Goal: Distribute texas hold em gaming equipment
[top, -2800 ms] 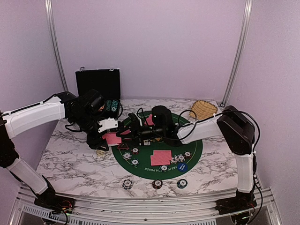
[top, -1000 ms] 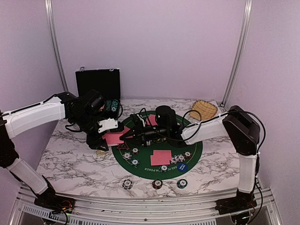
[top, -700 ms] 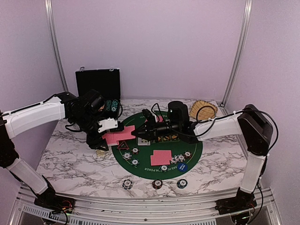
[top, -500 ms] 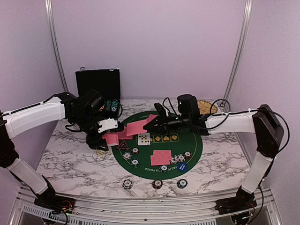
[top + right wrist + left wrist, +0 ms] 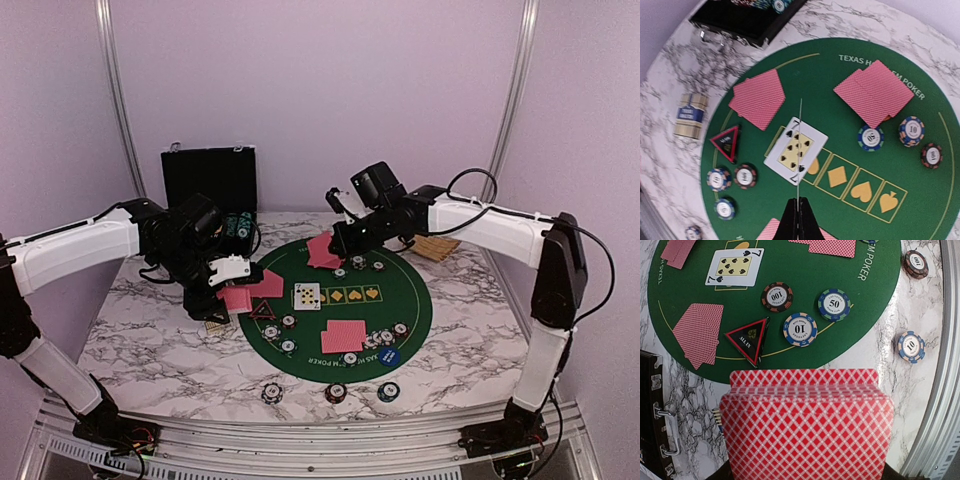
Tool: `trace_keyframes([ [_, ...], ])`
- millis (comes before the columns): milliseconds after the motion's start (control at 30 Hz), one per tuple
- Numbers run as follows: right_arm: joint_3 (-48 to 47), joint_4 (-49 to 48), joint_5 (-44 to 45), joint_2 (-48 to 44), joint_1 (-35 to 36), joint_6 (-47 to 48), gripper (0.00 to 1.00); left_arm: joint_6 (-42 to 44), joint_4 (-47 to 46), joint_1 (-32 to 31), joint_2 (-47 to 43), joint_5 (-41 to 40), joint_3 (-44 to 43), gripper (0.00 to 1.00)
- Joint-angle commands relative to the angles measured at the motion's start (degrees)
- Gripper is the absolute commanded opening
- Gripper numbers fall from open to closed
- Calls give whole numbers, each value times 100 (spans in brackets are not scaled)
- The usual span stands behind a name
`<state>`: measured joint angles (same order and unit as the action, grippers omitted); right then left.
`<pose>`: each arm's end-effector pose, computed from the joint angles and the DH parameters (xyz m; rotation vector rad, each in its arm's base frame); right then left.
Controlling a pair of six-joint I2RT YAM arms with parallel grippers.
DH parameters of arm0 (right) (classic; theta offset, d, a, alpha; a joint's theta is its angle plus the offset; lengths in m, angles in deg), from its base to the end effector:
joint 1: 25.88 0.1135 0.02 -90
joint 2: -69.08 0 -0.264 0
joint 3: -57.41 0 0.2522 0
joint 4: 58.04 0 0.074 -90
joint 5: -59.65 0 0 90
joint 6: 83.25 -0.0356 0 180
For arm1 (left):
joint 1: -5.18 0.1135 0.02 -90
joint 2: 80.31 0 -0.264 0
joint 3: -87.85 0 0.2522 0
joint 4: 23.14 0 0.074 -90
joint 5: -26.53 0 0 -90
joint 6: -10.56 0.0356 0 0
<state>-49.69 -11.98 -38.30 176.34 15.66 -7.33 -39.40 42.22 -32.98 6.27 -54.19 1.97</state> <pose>0.3157 0.2863 0.2860 -0.6502 2.3719 0.6119 0.2329 -0.1903 0.2742 1.7479 2.0767 -0.2108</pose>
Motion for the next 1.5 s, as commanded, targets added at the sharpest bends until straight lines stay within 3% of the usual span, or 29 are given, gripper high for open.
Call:
trace_keyframes([
  [0,-49,365,1856,236,449,1587,0,-20,9,36,-112,5,72,2],
  [167,275,-576,2933,348,844,2855,0,-37,9,45,-122,-5,75,2],
  [400,31,-634,3353,1005,1025,3687,0,-50,17,45,-150,51,82,2],
  [667,746,-1839,4476,1273,1248,4858,0,-56,49,45,-222,46,70,2],
  [967,1459,-3258,5129,1470,1567,6007,0,-35,64,45,-188,23,77,2],
  [1167,1505,-3385,4940,1602,1659,6081,0,-30,79,45,-207,-5,57,2],
  [1333,1239,-2525,4472,1582,1681,5554,0,-30,79,45,-202,-24,66,2],
  [1467,1369,-2258,4127,1366,1678,5245,23,-30,79,49,-170,-2,42,2],
])
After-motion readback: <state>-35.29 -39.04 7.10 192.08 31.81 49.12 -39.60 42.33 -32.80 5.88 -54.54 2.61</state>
